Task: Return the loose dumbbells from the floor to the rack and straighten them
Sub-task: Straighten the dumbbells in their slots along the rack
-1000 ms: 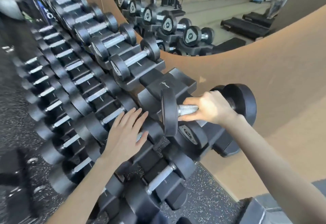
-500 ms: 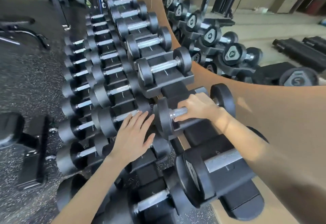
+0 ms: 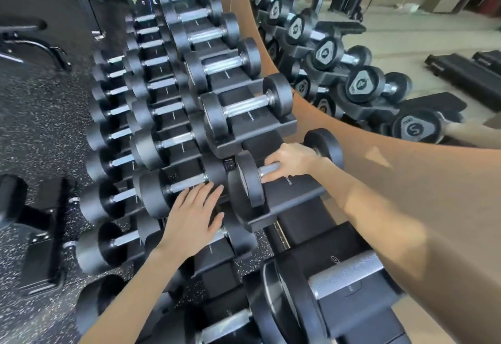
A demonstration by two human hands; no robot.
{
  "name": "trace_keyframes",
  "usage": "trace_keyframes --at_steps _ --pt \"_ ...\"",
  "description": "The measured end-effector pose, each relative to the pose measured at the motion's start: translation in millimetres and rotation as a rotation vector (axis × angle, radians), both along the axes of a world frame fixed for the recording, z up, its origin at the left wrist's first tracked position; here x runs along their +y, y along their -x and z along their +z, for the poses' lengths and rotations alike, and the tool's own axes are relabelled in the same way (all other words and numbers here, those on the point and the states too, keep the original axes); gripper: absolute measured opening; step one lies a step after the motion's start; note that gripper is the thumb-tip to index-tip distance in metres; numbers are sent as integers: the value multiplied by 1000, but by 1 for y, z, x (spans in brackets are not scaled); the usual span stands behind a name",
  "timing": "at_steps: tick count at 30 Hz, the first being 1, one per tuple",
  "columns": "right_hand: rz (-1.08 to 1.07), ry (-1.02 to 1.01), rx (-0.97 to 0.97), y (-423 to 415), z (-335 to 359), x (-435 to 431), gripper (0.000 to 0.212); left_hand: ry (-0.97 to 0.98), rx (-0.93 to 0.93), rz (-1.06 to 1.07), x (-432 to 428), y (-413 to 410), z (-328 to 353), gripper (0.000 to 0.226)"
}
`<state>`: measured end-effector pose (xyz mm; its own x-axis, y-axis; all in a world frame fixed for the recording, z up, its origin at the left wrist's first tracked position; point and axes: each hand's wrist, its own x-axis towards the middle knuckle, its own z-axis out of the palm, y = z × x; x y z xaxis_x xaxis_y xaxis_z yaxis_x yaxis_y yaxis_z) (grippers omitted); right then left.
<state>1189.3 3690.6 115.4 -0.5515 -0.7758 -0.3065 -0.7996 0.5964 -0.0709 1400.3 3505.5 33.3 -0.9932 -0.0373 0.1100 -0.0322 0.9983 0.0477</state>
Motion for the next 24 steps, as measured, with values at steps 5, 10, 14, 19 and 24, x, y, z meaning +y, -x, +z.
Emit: trace_keyframes --at_steps 5,10,14,19,24 --pt "16 12 72 1 -5 3 44 1 -14 -36 -3 9 -3 58" --pt "6 85 139 -16 -12 14 48 4 -9 -133 2 7 -1 58" --pt "-71 285 203 -56 -2 37 54 26 -2 -232 1 -2 4 57" --pt "-251 461 639 -138 27 74 47 47 71 -412 1 -13 21 56" --pt "-491 501 769 -234 46 99 45 7 174 -505 8 -30 52 56"
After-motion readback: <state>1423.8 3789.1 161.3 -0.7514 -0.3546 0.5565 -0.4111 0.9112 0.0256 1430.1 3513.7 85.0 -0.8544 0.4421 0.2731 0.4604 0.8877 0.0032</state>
